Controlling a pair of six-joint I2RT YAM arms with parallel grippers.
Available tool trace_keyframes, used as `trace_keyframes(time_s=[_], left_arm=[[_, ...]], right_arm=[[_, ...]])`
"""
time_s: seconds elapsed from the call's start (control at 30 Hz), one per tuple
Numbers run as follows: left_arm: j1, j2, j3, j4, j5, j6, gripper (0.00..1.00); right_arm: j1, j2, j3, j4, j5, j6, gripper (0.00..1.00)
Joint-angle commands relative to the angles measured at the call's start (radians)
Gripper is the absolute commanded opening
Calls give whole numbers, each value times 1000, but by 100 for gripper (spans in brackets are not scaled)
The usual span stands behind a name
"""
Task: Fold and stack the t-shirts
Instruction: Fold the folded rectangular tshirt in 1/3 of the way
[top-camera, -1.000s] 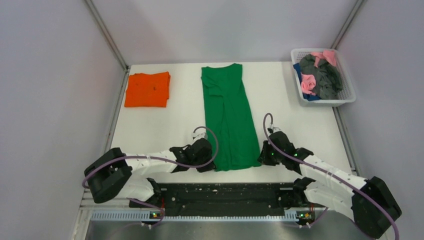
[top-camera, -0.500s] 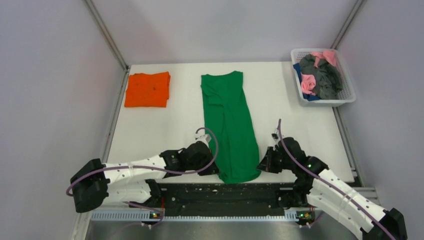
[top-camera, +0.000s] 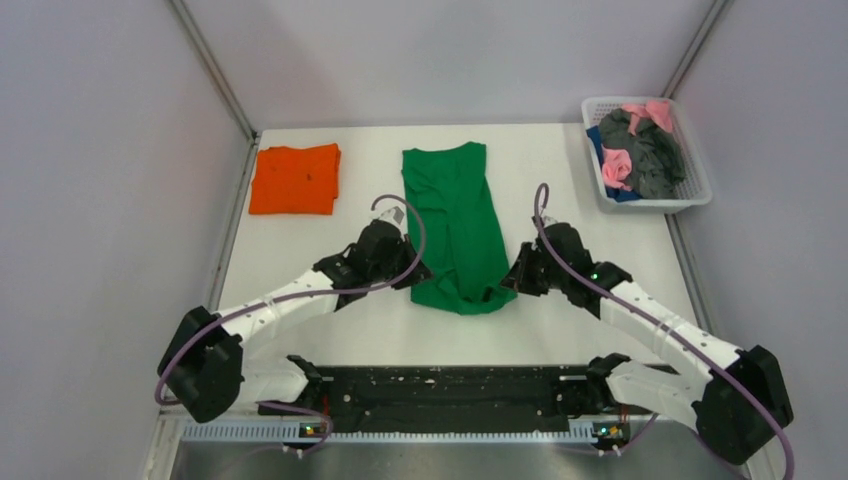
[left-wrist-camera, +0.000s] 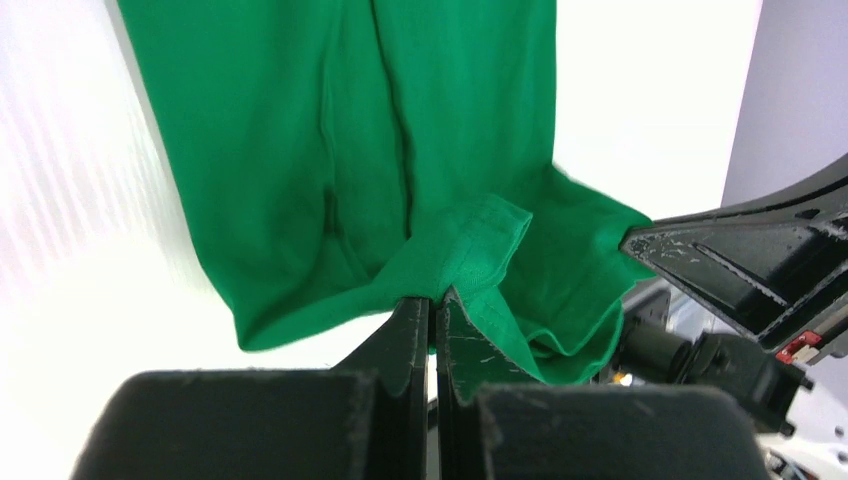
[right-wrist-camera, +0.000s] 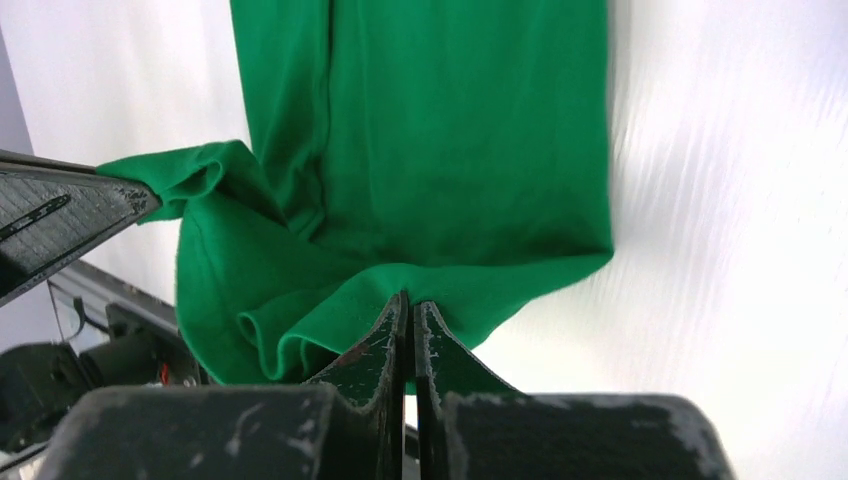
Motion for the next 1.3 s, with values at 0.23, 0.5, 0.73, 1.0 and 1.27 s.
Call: trace_keyframes(time_s=[0.23, 0.5, 0.73, 1.0, 1.27], left_arm=[[220, 229, 198, 93, 114, 133, 0], [319, 374, 345, 77, 211, 198, 0], [375, 512, 458, 42, 232, 233, 0], [410, 633, 538, 37, 261, 253, 0], [426, 720, 639, 26, 325, 283, 21]], right_arm=[[-185, 320, 271, 125, -50, -154, 0], [-210, 514, 446, 166, -57, -232, 0], [-225, 640, 541, 187, 2, -279, 0], [-257, 777, 599, 270, -38, -276, 0], [-278, 883, 691, 282, -50, -267, 22]])
